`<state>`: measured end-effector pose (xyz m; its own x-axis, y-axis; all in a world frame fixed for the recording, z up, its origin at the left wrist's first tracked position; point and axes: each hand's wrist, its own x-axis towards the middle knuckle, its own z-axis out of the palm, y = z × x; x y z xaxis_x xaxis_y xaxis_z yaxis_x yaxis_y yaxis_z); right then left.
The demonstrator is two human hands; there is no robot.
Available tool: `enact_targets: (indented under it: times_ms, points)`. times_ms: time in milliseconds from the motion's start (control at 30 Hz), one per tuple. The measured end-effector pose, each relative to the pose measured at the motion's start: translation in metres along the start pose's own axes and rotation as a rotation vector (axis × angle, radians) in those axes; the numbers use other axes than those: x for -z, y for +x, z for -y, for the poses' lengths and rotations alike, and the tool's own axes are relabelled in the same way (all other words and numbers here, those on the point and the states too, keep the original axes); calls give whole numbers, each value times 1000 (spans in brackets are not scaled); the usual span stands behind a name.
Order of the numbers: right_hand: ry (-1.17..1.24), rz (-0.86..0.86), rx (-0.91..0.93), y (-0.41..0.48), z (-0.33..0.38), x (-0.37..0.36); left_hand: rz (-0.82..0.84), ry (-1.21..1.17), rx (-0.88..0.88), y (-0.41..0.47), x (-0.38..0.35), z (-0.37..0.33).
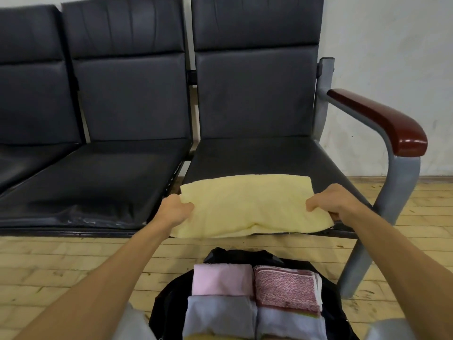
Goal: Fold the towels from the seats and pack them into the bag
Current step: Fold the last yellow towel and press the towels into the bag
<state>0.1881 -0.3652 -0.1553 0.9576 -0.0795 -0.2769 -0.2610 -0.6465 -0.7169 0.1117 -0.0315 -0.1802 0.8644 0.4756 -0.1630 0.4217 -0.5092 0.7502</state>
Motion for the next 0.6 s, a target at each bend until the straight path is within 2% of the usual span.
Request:
enact_targets:
  times_ms: [100, 167, 233, 400, 600]
  points:
    - [-19, 43, -3, -5, 0, 4, 40, -286, 135, -9, 10, -6]
    - [-39, 61, 13, -7, 0, 5, 164, -508, 219, -14, 19, -6]
    - [40, 81, 3, -8, 0, 6, 251, -660, 290, -19, 27, -4]
    - [416, 193, -100, -14, -6, 4, 177, -765, 262, -27, 37, -7]
    - [421, 154, -91, -12, -12, -1, 123, -720, 129, -27, 36, -44]
